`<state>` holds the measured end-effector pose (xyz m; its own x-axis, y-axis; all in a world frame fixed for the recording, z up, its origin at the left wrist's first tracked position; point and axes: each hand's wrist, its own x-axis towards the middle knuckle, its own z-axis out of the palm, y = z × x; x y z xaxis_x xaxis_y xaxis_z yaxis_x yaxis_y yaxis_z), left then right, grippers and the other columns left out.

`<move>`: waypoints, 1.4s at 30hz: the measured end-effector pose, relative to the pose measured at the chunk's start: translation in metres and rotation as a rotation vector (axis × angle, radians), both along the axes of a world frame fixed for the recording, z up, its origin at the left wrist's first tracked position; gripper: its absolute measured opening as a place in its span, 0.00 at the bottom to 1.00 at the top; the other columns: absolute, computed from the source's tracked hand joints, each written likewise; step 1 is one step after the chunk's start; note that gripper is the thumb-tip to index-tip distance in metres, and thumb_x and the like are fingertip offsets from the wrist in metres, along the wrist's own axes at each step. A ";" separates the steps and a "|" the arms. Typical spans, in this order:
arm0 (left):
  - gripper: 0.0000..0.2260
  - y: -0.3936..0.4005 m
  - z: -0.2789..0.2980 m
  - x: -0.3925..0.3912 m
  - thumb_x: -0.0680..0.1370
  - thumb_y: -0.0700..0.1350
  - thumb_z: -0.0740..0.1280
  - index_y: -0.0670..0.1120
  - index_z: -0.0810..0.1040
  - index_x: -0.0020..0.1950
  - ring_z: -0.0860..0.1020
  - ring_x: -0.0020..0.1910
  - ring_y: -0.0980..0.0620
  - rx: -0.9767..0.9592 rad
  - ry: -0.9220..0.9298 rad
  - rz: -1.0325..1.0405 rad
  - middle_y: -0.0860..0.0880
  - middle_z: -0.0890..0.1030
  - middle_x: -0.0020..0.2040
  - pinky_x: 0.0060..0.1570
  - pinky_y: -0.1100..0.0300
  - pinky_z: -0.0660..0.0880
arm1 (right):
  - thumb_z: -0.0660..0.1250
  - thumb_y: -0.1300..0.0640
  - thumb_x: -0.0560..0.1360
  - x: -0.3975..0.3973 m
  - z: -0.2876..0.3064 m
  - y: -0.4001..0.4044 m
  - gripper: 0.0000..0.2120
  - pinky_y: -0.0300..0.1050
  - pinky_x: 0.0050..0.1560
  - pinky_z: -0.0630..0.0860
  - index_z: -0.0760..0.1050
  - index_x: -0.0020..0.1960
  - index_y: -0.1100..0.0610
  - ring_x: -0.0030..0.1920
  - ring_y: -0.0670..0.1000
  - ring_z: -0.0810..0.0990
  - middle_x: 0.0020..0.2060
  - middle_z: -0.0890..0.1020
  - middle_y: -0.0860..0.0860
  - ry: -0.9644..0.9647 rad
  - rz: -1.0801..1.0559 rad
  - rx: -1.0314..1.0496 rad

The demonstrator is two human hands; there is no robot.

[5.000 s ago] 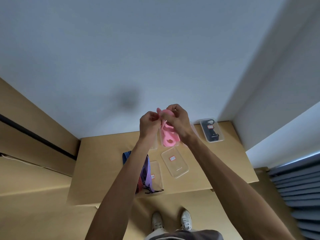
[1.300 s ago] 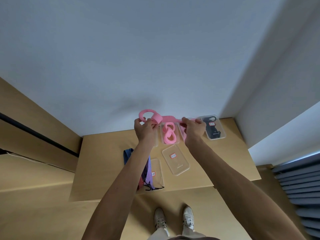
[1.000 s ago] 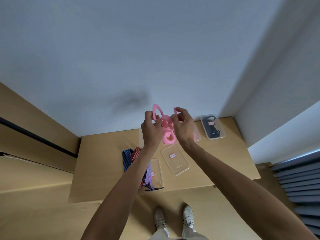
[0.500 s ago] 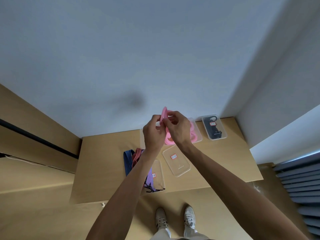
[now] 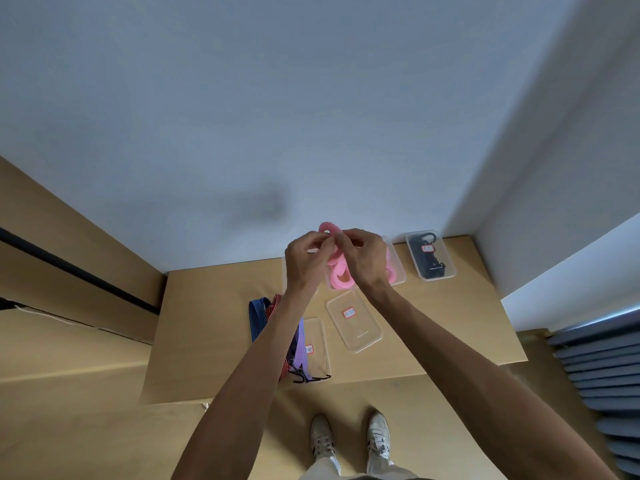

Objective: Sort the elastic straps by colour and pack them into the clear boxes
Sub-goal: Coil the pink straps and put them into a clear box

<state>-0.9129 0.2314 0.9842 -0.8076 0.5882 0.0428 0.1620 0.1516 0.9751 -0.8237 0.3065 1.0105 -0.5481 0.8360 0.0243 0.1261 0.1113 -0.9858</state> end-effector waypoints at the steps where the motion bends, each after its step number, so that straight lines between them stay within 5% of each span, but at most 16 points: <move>1: 0.04 0.001 0.001 0.000 0.75 0.44 0.72 0.46 0.85 0.48 0.85 0.44 0.55 0.018 -0.084 0.034 0.52 0.86 0.42 0.44 0.60 0.81 | 0.70 0.50 0.78 -0.001 0.000 -0.001 0.08 0.34 0.38 0.76 0.85 0.43 0.49 0.36 0.45 0.84 0.32 0.85 0.46 0.016 0.020 -0.006; 4: 0.05 0.004 0.003 -0.004 0.74 0.42 0.75 0.43 0.84 0.48 0.85 0.43 0.51 -0.004 -0.237 0.091 0.48 0.86 0.41 0.46 0.55 0.82 | 0.68 0.55 0.79 0.001 -0.003 -0.001 0.08 0.37 0.39 0.78 0.85 0.47 0.56 0.39 0.47 0.84 0.35 0.85 0.48 0.014 0.032 -0.063; 9: 0.07 0.004 0.016 -0.002 0.72 0.31 0.70 0.41 0.83 0.44 0.83 0.36 0.53 0.088 -0.439 0.104 0.49 0.85 0.37 0.38 0.61 0.78 | 0.62 0.57 0.80 0.003 -0.015 0.002 0.12 0.43 0.38 0.73 0.77 0.40 0.61 0.38 0.50 0.80 0.35 0.83 0.52 -0.071 -0.112 -0.114; 13: 0.11 0.000 0.021 -0.001 0.72 0.30 0.63 0.41 0.82 0.44 0.80 0.35 0.52 0.219 -0.633 0.081 0.48 0.81 0.35 0.38 0.60 0.79 | 0.57 0.53 0.83 0.004 -0.019 0.010 0.10 0.46 0.44 0.77 0.74 0.50 0.56 0.41 0.50 0.79 0.47 0.80 0.53 -0.024 -0.150 -0.529; 17: 0.11 -0.012 0.011 -0.020 0.71 0.32 0.59 0.41 0.80 0.44 0.76 0.35 0.50 0.239 -0.706 0.258 0.46 0.78 0.34 0.38 0.58 0.73 | 0.54 0.56 0.82 0.014 -0.017 0.023 0.09 0.56 0.53 0.82 0.71 0.51 0.58 0.46 0.60 0.86 0.45 0.86 0.60 0.069 -0.208 -0.836; 20: 0.09 -0.016 -0.007 -0.028 0.73 0.33 0.64 0.43 0.80 0.48 0.81 0.45 0.46 -0.024 -0.594 0.240 0.41 0.84 0.47 0.36 0.60 0.73 | 0.53 0.54 0.82 0.017 -0.017 0.025 0.12 0.54 0.51 0.83 0.73 0.52 0.60 0.46 0.60 0.87 0.44 0.87 0.59 0.066 -0.182 -0.774; 23: 0.16 -0.020 -0.021 -0.020 0.76 0.39 0.65 0.46 0.78 0.63 0.79 0.56 0.47 -0.390 -0.182 0.148 0.46 0.80 0.60 0.50 0.56 0.77 | 0.54 0.53 0.83 0.011 -0.017 0.021 0.13 0.54 0.51 0.83 0.72 0.54 0.60 0.48 0.56 0.86 0.46 0.87 0.58 0.005 -0.153 -0.597; 28: 0.11 -0.016 -0.012 0.005 0.74 0.47 0.68 0.44 0.82 0.53 0.76 0.58 0.55 -0.176 0.213 -0.011 0.55 0.79 0.55 0.55 0.63 0.73 | 0.58 0.52 0.82 0.005 -0.015 0.012 0.12 0.64 0.50 0.80 0.72 0.52 0.62 0.45 0.54 0.87 0.42 0.86 0.59 0.005 -0.105 -0.392; 31: 0.05 -0.015 -0.005 -0.003 0.70 0.48 0.68 0.49 0.81 0.43 0.76 0.60 0.59 -0.169 0.028 -0.109 0.61 0.80 0.55 0.52 0.70 0.71 | 0.58 0.53 0.82 0.009 -0.013 0.016 0.12 0.65 0.47 0.82 0.73 0.52 0.62 0.42 0.54 0.87 0.40 0.86 0.58 -0.007 -0.070 -0.338; 35: 0.13 -0.017 -0.005 -0.004 0.67 0.46 0.77 0.48 0.82 0.50 0.84 0.40 0.51 -0.142 -0.343 -0.300 0.49 0.86 0.43 0.38 0.60 0.79 | 0.63 0.50 0.80 0.013 -0.013 0.024 0.11 0.63 0.42 0.83 0.76 0.53 0.59 0.40 0.57 0.86 0.41 0.86 0.56 -0.107 0.002 -0.357; 38: 0.11 -0.013 -0.007 0.005 0.66 0.37 0.78 0.46 0.85 0.46 0.84 0.35 0.50 -0.103 -0.442 -0.176 0.45 0.85 0.40 0.34 0.61 0.78 | 0.68 0.51 0.78 0.014 -0.018 0.021 0.16 0.58 0.46 0.84 0.73 0.62 0.57 0.47 0.56 0.85 0.50 0.85 0.56 -0.153 0.000 -0.319; 42: 0.07 0.001 -0.009 0.013 0.71 0.40 0.77 0.46 0.84 0.49 0.86 0.41 0.48 -0.095 -0.510 -0.020 0.46 0.86 0.43 0.40 0.57 0.82 | 0.71 0.53 0.76 0.020 -0.033 0.014 0.25 0.56 0.54 0.83 0.68 0.70 0.57 0.54 0.55 0.82 0.55 0.80 0.54 -0.163 -0.013 -0.284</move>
<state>-0.8994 0.2326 0.9753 -0.7002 0.5859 -0.4080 -0.3265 0.2454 0.9128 -0.8032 0.3204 0.9774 -0.5153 0.8035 -0.2980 0.2842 -0.1679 -0.9440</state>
